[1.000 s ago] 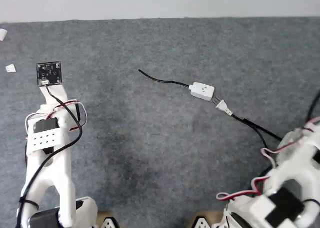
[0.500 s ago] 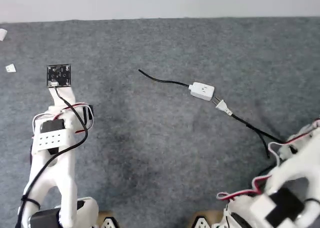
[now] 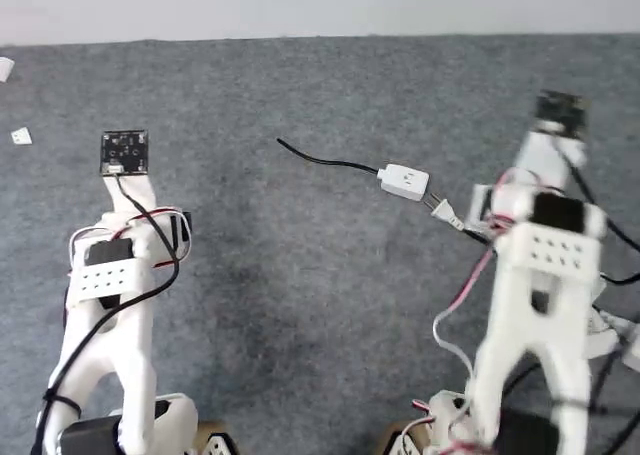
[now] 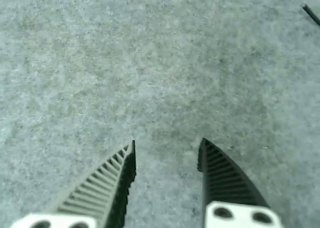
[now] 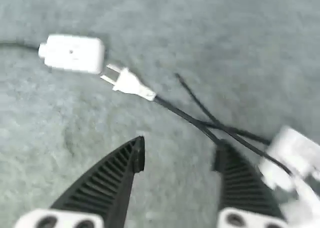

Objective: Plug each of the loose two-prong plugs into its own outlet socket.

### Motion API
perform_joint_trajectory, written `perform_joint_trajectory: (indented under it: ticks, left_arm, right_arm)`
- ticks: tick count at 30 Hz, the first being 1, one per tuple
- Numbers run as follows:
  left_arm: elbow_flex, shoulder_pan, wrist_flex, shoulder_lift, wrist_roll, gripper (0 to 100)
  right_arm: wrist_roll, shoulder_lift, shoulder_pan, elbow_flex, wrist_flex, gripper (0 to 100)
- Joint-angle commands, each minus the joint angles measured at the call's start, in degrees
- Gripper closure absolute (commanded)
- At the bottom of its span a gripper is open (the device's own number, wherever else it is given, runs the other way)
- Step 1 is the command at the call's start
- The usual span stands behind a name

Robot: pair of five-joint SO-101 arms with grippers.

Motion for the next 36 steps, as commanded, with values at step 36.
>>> perform_joint_trajectory:
  ticks: [36]
  left_arm:
    - [-0.7, -3.1, -3.2, -1.1, -0.6, 80]
  right_arm:
    - [46.6, 94.1, -16.4, -108.9, 37.8, 71.9]
